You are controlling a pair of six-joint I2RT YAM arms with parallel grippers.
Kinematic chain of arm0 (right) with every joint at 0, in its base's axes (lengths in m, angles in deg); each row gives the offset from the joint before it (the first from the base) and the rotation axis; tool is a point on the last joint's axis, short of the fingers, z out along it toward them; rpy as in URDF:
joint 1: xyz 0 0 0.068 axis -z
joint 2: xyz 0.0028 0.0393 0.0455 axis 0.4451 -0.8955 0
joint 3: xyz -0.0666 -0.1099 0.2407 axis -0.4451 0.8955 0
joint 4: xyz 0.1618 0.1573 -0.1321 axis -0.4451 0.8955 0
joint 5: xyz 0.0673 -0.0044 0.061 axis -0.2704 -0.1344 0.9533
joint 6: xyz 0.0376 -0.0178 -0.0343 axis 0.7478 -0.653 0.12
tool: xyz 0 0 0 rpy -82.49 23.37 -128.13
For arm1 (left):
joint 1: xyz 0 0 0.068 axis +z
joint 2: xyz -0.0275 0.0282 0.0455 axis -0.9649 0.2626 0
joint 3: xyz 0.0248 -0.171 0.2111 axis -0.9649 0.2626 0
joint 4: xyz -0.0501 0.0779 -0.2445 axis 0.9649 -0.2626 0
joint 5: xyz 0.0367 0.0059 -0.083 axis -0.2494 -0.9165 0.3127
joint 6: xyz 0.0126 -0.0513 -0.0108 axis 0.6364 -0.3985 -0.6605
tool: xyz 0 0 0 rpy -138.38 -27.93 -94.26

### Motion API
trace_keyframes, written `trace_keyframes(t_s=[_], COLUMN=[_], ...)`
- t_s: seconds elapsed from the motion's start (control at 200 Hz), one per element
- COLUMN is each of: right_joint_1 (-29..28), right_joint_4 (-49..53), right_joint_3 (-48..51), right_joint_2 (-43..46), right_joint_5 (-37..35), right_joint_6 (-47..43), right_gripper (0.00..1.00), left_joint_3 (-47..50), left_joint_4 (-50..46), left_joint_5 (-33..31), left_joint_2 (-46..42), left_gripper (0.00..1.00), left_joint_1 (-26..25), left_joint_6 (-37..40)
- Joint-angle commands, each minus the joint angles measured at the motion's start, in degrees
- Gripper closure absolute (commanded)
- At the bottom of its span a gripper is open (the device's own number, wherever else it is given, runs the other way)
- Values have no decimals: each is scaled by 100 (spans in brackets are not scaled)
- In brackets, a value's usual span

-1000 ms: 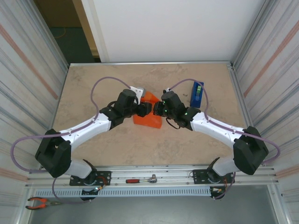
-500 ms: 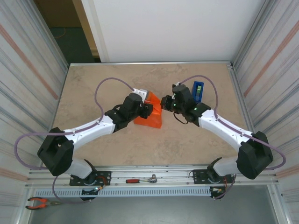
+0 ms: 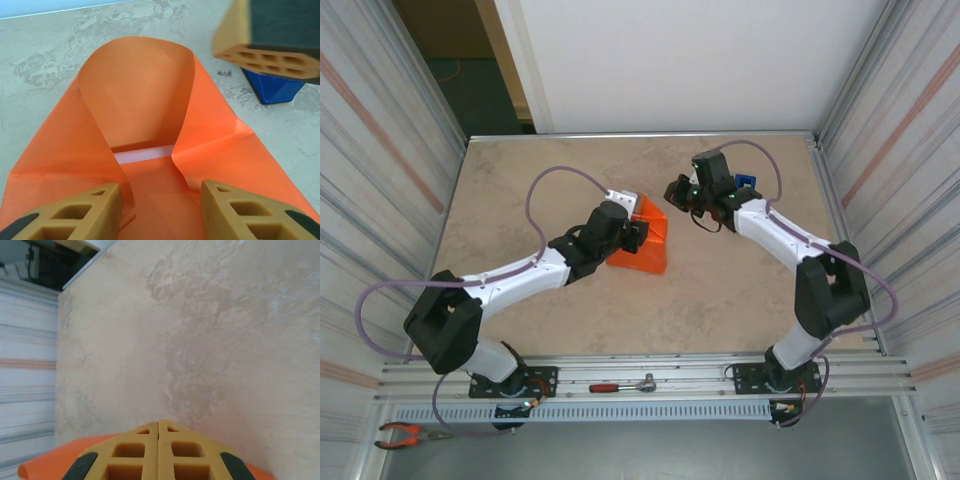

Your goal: Wrap the gift box in paper

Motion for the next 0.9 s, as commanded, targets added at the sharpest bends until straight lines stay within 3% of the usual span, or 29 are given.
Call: trace_keyframes(t_s=[0.0,0.25,0.892], right_joint_1=[-24,-243,-359], right_joint_4=[-22,-95,-187], right_joint_3=[-391,-578,242], right_joint_2=[-515,-1054,-96], right_joint_5=[590,1229,1245], right_joint_6=[198,232,219], right_gripper=[100,100,100], left_joint_3=[465,500,549], left_joint_4=[-1194,-1188,-1168], left_joint_5=[250,242,229], left_joint_2=[441,446,433], left_gripper=[54,55,55], left_joint_1=[-54,-71,-76], left_joint_6=[-199,-251,-391])
